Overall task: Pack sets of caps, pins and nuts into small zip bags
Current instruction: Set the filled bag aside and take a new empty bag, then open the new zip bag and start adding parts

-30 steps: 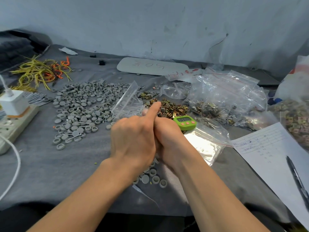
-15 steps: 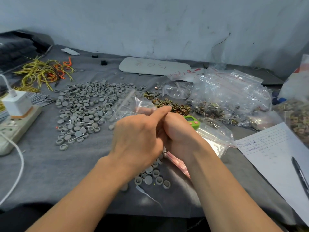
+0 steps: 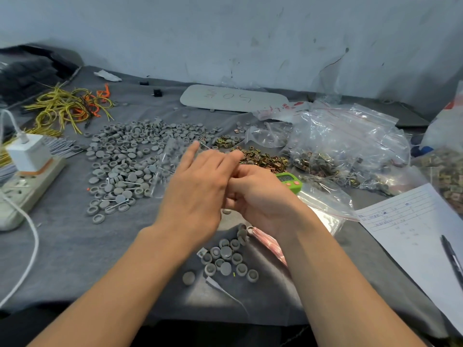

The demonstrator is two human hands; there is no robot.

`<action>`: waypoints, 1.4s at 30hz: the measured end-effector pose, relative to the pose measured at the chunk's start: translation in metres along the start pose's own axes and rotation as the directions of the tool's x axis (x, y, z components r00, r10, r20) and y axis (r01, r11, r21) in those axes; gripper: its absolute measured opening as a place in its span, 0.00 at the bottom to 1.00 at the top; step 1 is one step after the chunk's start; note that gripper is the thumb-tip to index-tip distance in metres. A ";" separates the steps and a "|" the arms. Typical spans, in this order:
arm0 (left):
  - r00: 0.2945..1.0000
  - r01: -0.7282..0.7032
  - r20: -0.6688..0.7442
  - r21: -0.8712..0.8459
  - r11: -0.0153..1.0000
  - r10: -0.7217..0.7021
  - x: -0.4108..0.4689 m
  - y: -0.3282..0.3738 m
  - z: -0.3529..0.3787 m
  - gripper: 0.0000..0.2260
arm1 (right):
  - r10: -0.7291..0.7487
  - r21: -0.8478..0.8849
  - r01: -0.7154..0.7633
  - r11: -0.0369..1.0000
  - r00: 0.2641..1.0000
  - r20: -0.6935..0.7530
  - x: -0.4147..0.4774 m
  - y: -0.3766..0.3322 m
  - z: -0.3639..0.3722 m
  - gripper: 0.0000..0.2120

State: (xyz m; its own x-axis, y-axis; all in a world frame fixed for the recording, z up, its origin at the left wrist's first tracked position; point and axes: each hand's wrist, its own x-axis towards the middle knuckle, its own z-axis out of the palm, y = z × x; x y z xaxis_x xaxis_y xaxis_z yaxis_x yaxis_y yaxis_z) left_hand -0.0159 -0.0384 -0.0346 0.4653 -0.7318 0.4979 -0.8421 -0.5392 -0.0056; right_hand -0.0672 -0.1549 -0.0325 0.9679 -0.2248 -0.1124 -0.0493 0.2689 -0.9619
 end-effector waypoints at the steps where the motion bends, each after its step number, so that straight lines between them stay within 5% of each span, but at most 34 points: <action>1: 0.999 0.034 -0.036 -0.024 0.999 -0.034 0.001 -0.002 0.001 0.34 | -0.030 0.014 0.030 0.999 0.999 0.016 0.000 -0.001 0.001 0.16; 4: 0.985 0.133 -0.099 -0.073 0.988 -0.140 0.003 -0.011 0.005 0.29 | -0.022 0.038 0.029 0.999 0.982 -0.186 0.004 -0.005 -0.010 0.13; 6: 0.966 0.218 -0.111 -0.135 0.967 -0.233 0.004 -0.019 0.007 0.29 | -0.089 -0.299 -0.032 0.954 0.919 -0.384 0.005 -0.004 -0.016 0.11; 9: 0.938 0.312 -0.085 -0.226 0.923 -0.337 0.005 -0.031 0.008 0.26 | -0.225 -0.864 -0.235 0.444 0.905 -0.362 0.004 0.007 -0.019 0.07; 11: 0.927 0.347 -0.062 -0.237 0.908 -0.370 0.005 -0.038 0.009 0.26 | -0.166 -0.968 -0.241 0.072 0.954 -0.249 0.003 0.013 -0.014 0.11; 12: 0.922 0.364 -0.047 -0.237 0.901 -0.384 0.005 -0.040 0.009 0.27 | -0.148 -0.978 -0.208 -0.008 0.968 -0.204 0.003 0.015 -0.013 0.12; 19: 0.919 0.386 0.005 -0.226 0.894 -0.395 0.003 -0.042 0.007 0.25 | -0.125 -0.975 -0.191 0.112 0.971 -0.204 0.003 0.013 -0.011 0.19; 25: 0.915 0.395 0.016 -0.231 0.889 -0.403 0.004 -0.050 0.006 0.25 | -0.187 -0.985 -0.163 0.052 0.968 -0.170 -0.001 0.014 -0.005 0.13; 30: 0.887 0.447 -0.009 -0.225 0.866 -0.461 0.006 -0.069 -0.001 0.24 | -0.239 -0.956 0.028 0.291 0.970 -0.044 -0.018 0.018 0.010 0.20; 34: 0.871 0.476 -0.001 -0.239 0.846 -0.491 0.005 -0.080 -0.003 0.25 | -0.059 -0.958 0.228 0.175 0.974 0.221 -0.047 0.052 0.026 0.35; 38: 0.868 0.480 0.004 -0.260 0.838 -0.496 0.003 -0.081 -0.005 0.25 | -0.116 -0.964 0.264 0.032 0.959 0.258 -0.044 0.075 0.031 0.27; 42: 0.876 0.467 -0.001 -0.255 0.847 -0.483 0.002 -0.081 -0.007 0.24 | -0.219 -0.976 0.218 0.008 0.953 0.211 -0.023 0.077 0.017 0.25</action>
State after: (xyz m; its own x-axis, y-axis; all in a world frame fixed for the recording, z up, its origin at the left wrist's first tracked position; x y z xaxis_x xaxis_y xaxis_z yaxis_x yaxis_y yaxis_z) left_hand 0.0516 0.0064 -0.0273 0.8137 -0.3804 0.4395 -0.5657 -0.6920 0.4485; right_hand -0.0888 -0.1128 -0.0999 0.9848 -0.0757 0.1563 -0.0301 -0.9608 -0.2756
